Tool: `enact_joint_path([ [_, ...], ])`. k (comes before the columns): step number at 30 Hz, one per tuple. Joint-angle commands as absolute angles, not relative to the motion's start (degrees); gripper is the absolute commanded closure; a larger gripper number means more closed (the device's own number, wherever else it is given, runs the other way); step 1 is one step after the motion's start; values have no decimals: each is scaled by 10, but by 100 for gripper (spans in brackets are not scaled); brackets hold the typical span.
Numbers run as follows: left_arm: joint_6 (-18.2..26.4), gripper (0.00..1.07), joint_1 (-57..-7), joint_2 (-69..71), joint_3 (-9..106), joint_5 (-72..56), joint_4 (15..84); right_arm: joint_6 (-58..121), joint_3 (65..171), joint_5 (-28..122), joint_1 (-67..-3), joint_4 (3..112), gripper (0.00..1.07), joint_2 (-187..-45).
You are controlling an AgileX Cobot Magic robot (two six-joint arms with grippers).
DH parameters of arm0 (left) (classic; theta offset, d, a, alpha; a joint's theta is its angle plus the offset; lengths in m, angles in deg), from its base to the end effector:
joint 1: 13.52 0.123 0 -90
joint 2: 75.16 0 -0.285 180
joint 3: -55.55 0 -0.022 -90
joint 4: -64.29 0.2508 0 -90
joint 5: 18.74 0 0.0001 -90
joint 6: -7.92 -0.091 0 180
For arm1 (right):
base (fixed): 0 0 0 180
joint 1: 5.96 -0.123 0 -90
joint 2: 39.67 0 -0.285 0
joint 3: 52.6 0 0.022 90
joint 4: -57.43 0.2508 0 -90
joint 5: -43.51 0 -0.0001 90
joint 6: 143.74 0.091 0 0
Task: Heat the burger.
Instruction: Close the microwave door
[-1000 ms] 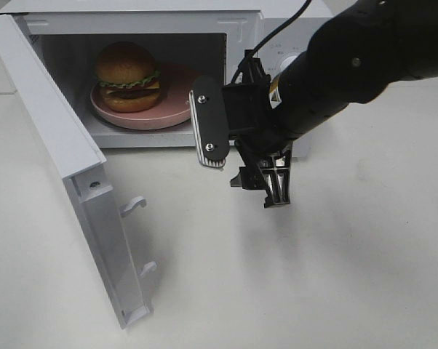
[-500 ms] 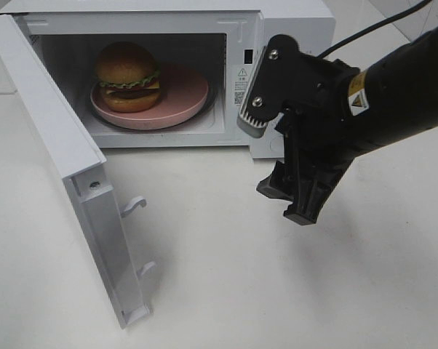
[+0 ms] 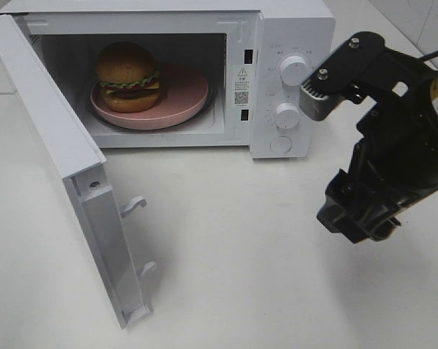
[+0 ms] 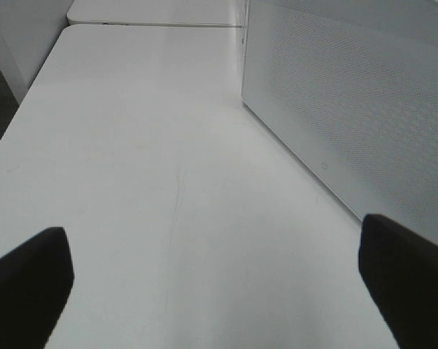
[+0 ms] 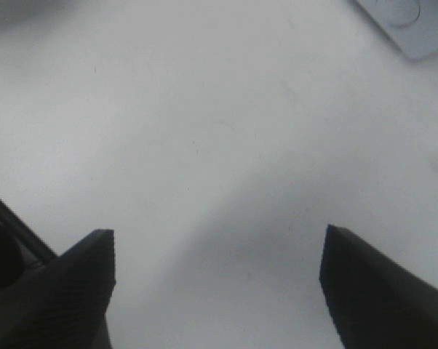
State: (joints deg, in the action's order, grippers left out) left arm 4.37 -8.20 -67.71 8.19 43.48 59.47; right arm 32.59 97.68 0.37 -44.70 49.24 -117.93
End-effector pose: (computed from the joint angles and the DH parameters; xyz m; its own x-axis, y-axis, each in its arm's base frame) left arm -0.0088 -0.0076 0.2813 -0.4517 -0.0193 -0.8920 -0.0162 0.9998 -0.0135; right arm 0.1861 0.1379 0.2664 -0.5730 -0.6740 -0.4662 -0.6918 0.7028 -0.1657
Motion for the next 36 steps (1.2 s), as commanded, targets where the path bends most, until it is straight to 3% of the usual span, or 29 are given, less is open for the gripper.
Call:
enact_joint_path([
  [1, 43, 7, -82, -686, 80, 427, 591, 344, 973, -59, -449, 491, 31, -1166],
  [12, 43, 7, -82, -686, 80, 427, 591, 348, 973, -140, -445, 494, 31, -1098],
  [21, 43, 7, -82, -686, 80, 427, 591, 384, 973, -160, -322, 496, 31, -1004],
  [36, 43, 7, -82, -686, 80, 427, 591, 391, 905, -157, -226, 506, 31, -838],
])
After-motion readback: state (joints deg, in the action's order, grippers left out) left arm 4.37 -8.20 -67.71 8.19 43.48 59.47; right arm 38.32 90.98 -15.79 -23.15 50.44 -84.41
